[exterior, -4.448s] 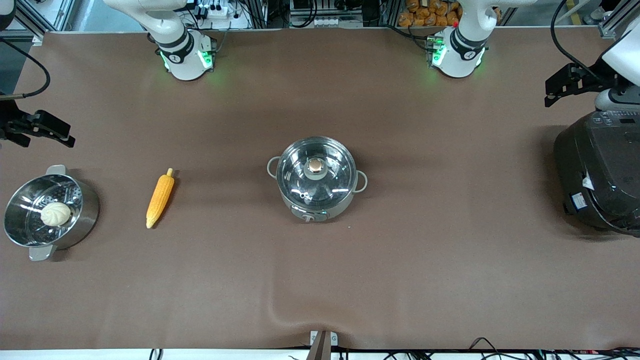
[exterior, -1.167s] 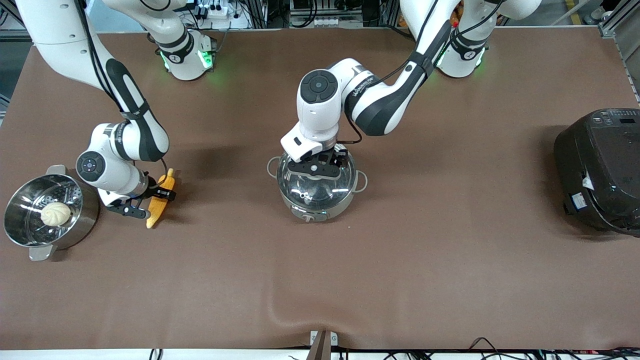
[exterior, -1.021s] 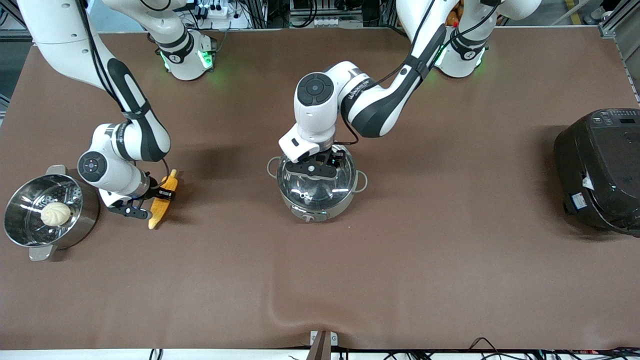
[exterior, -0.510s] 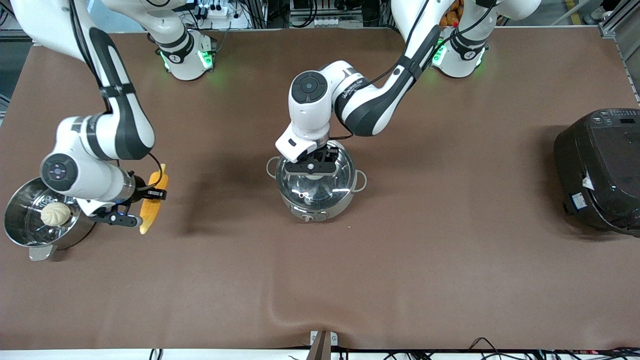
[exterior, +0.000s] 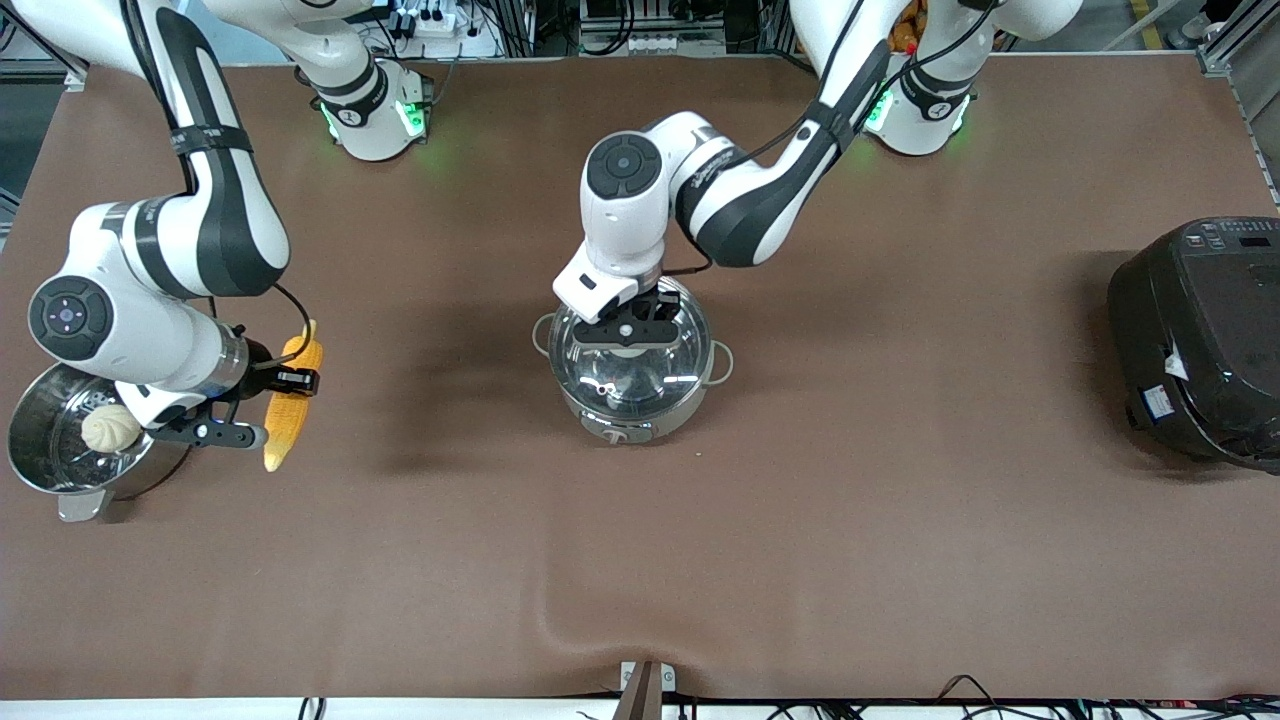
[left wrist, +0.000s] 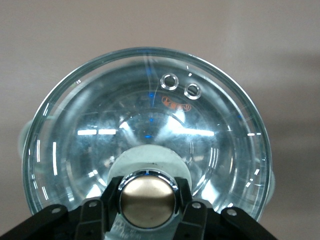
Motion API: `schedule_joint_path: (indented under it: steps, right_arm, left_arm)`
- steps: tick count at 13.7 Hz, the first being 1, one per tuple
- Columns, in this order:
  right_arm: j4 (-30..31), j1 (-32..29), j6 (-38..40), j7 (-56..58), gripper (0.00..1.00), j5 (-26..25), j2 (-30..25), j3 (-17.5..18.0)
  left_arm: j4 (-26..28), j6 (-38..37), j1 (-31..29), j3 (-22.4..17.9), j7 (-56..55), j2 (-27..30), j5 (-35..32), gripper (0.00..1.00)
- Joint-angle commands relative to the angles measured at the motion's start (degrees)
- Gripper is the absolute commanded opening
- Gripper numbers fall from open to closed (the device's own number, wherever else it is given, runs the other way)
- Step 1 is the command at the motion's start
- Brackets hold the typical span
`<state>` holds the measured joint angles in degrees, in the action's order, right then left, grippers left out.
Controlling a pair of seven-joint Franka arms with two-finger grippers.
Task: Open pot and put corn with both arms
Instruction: 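Lift the lid aside with the left gripper while the right gripper carries the corn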
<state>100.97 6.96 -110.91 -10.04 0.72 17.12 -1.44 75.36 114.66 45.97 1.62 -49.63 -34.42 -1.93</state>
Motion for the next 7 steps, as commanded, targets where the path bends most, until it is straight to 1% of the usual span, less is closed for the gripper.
schedule_joint_path:
  steps: [1, 3, 4, 5, 7]
  right_arm:
    - [-3.1, 1.6, 5.2, -0.5, 0.13, 0.4, -1.3, 2.7]
    - [-3.7, 4.1, 5.6, -7.0, 0.13, 1.5, -1.5, 5.4]
    - [-4.5, 6.0, 4.8, -9.2, 0.13, 3.7, -1.1, 6.6]
    - [-6.6, 8.6, 3.5, -11.8, 0.13, 5.8, -0.6, 6.9]
    - [-8.9, 14.5, 0.5, -15.8, 0.13, 6.1, 1.6, 6.8]
  left_arm:
    - [0.9, -6.5, -6.6, 0.0, 0.0, 7.8, 1.3, 0.00]
    - [1.1, -7.4, -13.3, 0.1, 0.2, 8.6, 1.7, 0.00]
    - [1.8, -7.5, -16.1, 0.1, 0.8, 8.7, 1.7, 0.00]
    - [2.7, -8.3, -19.1, 0.0, 2.7, 8.7, 1.7, 0.00]
    - [3.6, -8.8, -24.9, 0.0, 7.1, 8.1, 1.6, 0.00]
